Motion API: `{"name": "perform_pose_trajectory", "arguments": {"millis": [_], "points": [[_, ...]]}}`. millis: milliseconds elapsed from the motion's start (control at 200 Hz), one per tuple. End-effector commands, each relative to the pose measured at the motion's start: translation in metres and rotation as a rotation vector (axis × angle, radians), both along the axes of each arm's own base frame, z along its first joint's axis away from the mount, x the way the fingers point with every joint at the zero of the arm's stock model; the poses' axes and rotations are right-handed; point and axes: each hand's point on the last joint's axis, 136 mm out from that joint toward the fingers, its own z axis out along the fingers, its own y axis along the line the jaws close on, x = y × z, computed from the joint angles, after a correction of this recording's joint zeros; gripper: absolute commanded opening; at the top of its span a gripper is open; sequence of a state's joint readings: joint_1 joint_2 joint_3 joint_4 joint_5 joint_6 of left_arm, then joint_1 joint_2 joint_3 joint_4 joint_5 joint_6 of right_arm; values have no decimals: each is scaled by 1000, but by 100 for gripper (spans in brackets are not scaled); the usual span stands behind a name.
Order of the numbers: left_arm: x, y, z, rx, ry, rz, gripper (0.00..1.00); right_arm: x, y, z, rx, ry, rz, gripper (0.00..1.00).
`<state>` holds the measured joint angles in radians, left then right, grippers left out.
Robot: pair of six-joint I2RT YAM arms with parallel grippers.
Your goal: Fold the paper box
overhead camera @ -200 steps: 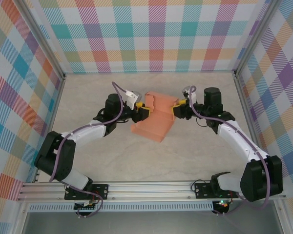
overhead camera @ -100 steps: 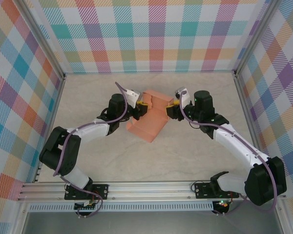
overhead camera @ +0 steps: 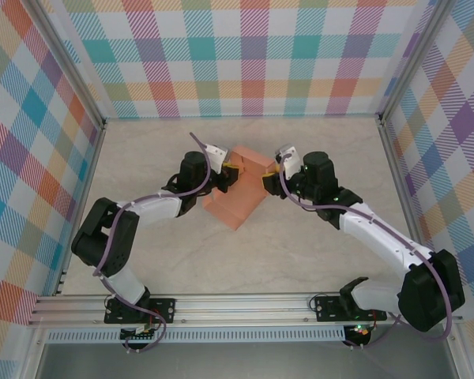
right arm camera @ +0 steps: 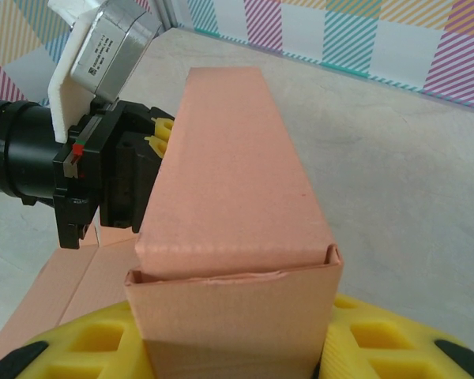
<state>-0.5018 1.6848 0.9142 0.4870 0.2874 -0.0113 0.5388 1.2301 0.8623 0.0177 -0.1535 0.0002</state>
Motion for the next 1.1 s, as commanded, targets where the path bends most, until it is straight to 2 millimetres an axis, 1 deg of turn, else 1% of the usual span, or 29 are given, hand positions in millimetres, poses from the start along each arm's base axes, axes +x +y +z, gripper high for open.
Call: {"name": "perform_pose_trajectory", "arguments": {"millis": [0, 90, 150, 210, 335, 430, 495, 575, 665, 705, 735, 800, 860, 915, 1020, 1095], "points": [[9, -12, 22, -50, -67, 14, 10, -8, 21, 15, 61, -49, 76, 23], [13, -6, 18, -38, -68, 55, 0, -10, 23, 11, 47, -50, 72, 23], [20, 3, 15, -22, -57, 124, 0, -11, 24, 10, 45, -48, 64, 23], [21, 5, 15, -15, -60, 149, 0, -12, 26, 10, 44, -55, 62, 23], [27, 17, 4, 74, -40, 257, 0, -14, 33, 9, 48, -59, 62, 23], [28, 24, 4, 85, -42, 317, 0, -19, 44, 8, 45, -56, 76, 22], [27, 25, 5, 99, -56, 340, 0, -23, 50, 8, 47, -62, 87, 22], [28, 33, 7, 112, -63, 399, 0, -23, 54, 7, 71, -47, 75, 22], [29, 36, 10, 87, -68, 426, 0, -26, 58, 6, 86, -36, 73, 21], [28, 31, 13, 64, -80, 400, 0, -27, 59, 4, 79, -36, 69, 21], [26, 24, 13, 49, -87, 356, 4, -27, 58, 3, 75, -38, 64, 21], [19, 7, 20, -11, -119, 252, 13, -27, 56, 1, 75, -39, 50, 21], [12, -4, 24, -74, -138, 171, 15, -27, 55, 4, 73, -49, 51, 21], [10, -12, 25, -114, -138, 108, 15, -27, 54, 5, 67, -60, 49, 21], [7, -23, 27, -145, -133, 13, 9, -29, 53, 11, 79, -72, 52, 21], [8, -26, 31, -146, -138, 0, 4, -33, 54, 12, 93, -64, 69, 21]]}}
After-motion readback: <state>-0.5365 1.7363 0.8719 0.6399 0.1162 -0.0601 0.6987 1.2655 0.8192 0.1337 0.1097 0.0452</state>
